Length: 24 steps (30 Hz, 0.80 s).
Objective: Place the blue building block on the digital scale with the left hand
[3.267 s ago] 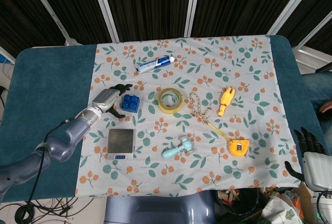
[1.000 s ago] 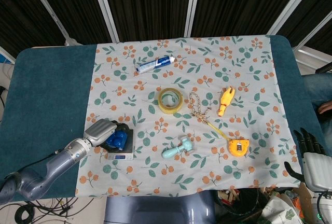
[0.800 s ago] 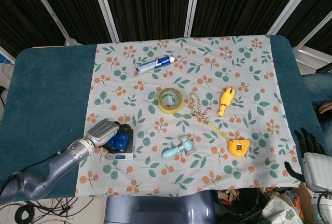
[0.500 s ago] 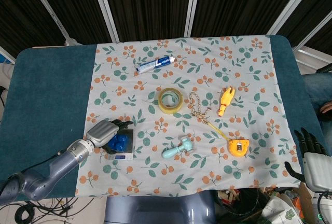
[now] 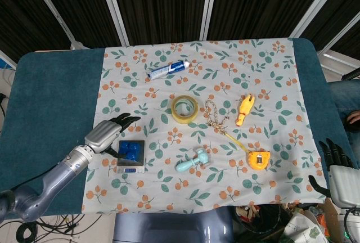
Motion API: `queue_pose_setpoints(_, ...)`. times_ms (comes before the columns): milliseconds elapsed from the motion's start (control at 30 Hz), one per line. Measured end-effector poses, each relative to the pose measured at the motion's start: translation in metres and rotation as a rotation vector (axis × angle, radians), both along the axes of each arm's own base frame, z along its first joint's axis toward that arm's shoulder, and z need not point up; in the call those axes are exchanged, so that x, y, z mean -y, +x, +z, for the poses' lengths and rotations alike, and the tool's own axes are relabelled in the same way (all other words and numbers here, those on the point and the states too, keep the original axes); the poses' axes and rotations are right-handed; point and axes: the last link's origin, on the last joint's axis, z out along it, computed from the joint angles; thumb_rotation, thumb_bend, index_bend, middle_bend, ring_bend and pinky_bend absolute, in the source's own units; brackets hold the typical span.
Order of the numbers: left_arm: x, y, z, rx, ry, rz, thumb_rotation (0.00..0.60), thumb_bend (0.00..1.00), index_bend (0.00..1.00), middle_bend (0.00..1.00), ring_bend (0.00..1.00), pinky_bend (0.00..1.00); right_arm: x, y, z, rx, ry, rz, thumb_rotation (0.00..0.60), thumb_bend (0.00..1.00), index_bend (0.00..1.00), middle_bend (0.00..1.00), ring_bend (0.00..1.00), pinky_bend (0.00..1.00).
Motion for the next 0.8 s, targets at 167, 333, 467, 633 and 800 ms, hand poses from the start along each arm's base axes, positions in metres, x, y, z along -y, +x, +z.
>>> queue_pose_setpoints(167,0.012,-0.013,0.042,0.012,0.075,-0.044,0.6,0.0,0.05,0.12,0.02,0.21,0.0,0.0,0.0,-0.002,-0.001,0.002,0.6,0.22,0.0,0.0,0.06,0.18)
queue_pose_setpoints(333,0.03,-0.038,0.069,-0.042,0.227,-0.055,0.6,0.0,0.05,0.12,0.02,0.2,0.0,0.001,-0.001,-0.005,-0.001,0.002,0.6,0.22,0.0,0.0,0.06,0.18)
queue_pose_setpoints(467,0.059,-0.066,0.088,-0.164,0.435,-0.046,0.6,0.0,0.05,0.12,0.02,0.2,-0.001,0.001,-0.001,-0.006,-0.001,0.004,0.6,0.22,0.0,0.0,0.06,0.18)
queue_pose_setpoints(633,0.102,-0.103,0.103,-0.272,0.588,0.072,0.6,0.0,0.04,0.1,0.02,0.18,-0.001,0.003,-0.002,-0.005,-0.002,0.012,0.6,0.22,0.0,0.0,0.06,0.18)
queue_pose_setpoints(800,0.124,-0.126,0.104,-0.216,0.575,0.207,0.6,0.01,0.03,0.1,0.02,0.18,-0.001,0.005,-0.003,-0.008,0.003,0.022,0.6,0.22,0.0,0.0,0.06,0.18)
